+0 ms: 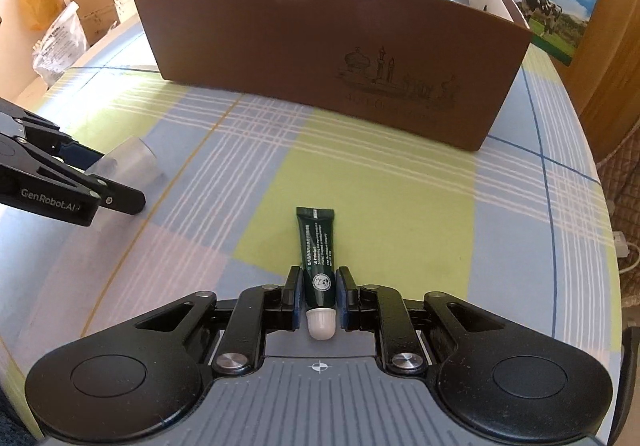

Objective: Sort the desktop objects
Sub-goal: 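Lift the clear cup and green tube and carry both over the brown box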

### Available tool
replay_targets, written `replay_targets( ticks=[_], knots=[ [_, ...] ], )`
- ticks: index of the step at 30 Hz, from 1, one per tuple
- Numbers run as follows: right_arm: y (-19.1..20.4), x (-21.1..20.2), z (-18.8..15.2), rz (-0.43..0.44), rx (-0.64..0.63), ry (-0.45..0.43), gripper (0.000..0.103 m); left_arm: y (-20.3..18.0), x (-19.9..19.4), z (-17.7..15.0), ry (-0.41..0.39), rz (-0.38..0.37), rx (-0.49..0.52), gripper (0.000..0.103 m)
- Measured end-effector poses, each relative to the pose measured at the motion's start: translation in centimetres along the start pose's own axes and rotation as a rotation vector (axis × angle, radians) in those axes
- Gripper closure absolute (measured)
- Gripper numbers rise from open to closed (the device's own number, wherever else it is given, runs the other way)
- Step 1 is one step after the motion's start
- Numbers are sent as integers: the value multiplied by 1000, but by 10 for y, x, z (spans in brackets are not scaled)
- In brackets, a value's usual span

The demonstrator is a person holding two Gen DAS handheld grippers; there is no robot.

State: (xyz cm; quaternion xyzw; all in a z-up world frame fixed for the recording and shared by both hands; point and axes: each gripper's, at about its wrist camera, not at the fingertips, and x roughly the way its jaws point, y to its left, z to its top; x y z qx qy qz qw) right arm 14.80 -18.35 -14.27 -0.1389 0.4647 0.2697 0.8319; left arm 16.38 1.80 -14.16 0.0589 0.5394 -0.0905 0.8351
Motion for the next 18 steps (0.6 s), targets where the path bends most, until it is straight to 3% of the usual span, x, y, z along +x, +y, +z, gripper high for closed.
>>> replay_targets(
  ticks=[6,18],
  knots=[
    [-1,1,3,-11,-3,-17,84,0,3,3,3,13,-5,55],
    [-1,3,5,1,-41,-5,88,-7,2,3,11,40,-1,56]
  ],
)
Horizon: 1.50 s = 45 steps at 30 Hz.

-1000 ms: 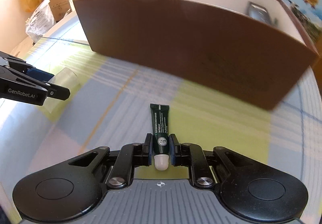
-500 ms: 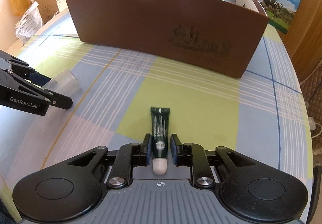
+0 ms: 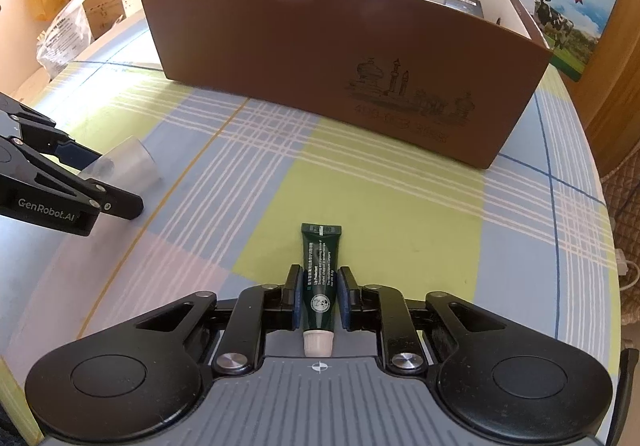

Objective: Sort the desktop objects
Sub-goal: 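Lift the clear cup and green tube and carry both over the brown box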

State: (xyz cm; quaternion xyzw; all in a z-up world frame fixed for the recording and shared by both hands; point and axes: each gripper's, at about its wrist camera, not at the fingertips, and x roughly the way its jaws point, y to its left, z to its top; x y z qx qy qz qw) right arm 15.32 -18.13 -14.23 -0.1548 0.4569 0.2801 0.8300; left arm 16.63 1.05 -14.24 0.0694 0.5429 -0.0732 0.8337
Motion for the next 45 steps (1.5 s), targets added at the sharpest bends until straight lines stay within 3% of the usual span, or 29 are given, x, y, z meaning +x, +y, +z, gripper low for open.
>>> replay_targets(
  ticks=[11,21,36,45],
  knots=[
    [-4,-3,2,75,54,26,89,6,-16,-1,-24,1,-17,56],
    [-13,-38,34,161,109,-91,89,13,-51,25,-127,-28,-35,56],
    [-45,-63,139,195,136,-301,89,26,-86,128,-315,-35,-19,56],
    [-68,-21,200,207,171,-279,89,43,-54,197,-289,-29,-40,56]
  ],
)
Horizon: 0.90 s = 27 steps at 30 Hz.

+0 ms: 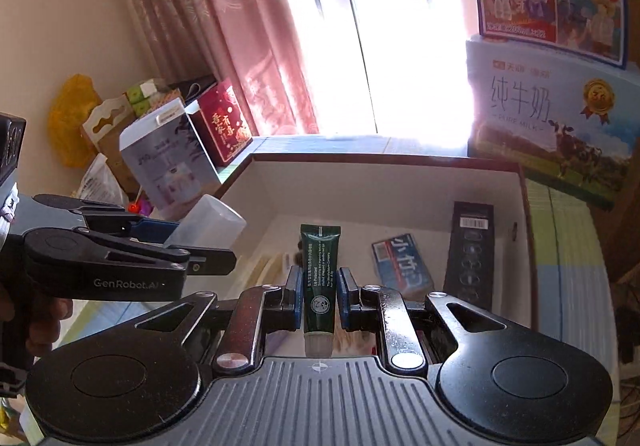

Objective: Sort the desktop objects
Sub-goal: 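Lift the clear cup and green tube and carry both over the brown box, then open both grippers to drop the cup and green tube inside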

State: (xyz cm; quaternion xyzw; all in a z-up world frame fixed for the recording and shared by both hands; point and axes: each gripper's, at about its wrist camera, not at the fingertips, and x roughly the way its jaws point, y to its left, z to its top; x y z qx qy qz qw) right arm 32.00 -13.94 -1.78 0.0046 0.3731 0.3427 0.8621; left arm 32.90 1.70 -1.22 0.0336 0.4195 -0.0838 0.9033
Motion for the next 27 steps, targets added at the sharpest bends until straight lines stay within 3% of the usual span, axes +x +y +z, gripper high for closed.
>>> replay_targets(
  ticks=[12,27],
  knots=[
    [-19,92,31,-63,-28,118,89,27,80,31,101,61,-9,56],
    [-35,138,42,-64,-1,178,89,38,136,48,155,108,27,55]
  ],
)
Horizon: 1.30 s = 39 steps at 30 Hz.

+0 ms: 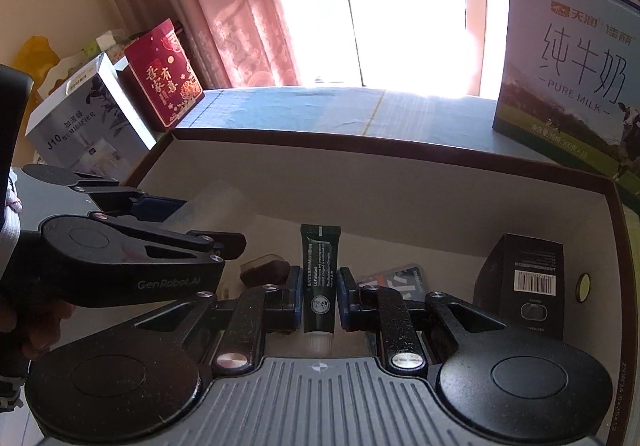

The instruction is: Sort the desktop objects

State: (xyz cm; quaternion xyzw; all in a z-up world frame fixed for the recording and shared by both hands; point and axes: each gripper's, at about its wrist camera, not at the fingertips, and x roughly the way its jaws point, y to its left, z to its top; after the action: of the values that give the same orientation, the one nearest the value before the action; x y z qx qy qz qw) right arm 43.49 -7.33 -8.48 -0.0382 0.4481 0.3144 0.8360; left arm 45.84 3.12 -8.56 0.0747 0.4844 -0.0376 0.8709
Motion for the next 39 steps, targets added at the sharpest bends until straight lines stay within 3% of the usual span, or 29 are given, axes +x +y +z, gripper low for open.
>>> replay_targets(
  ticks=[5,16,20,21,23,26,32,39],
  knots=[
    [-3,6,2,2,13,11,89,0,3,3,-11,-6,5,48],
    [-3,18,5,20,34,20,89,6,1,3,-12,-11,-7,44],
    [-2,14,7,37,31,-24,87,9,-4,2,-22,-3,-16,39],
    [-2,14,7,38,24,-22,84,10,-6,2,-25,-1,-20,38],
    [-2,10,5,24,17,-25,60,12,-10,0,-30,9,-26,36],
    [-6,2,1,5,26,-40,40,16,-16,-4,-41,-7,-42,30],
    [-6,-27,-9,2,27,-82,21,11,-36,-17,-69,-15,-48,20],
    [2,-65,-28,-33,-2,-145,7,3,-70,-33,-117,-21,-54,14]
  ],
)
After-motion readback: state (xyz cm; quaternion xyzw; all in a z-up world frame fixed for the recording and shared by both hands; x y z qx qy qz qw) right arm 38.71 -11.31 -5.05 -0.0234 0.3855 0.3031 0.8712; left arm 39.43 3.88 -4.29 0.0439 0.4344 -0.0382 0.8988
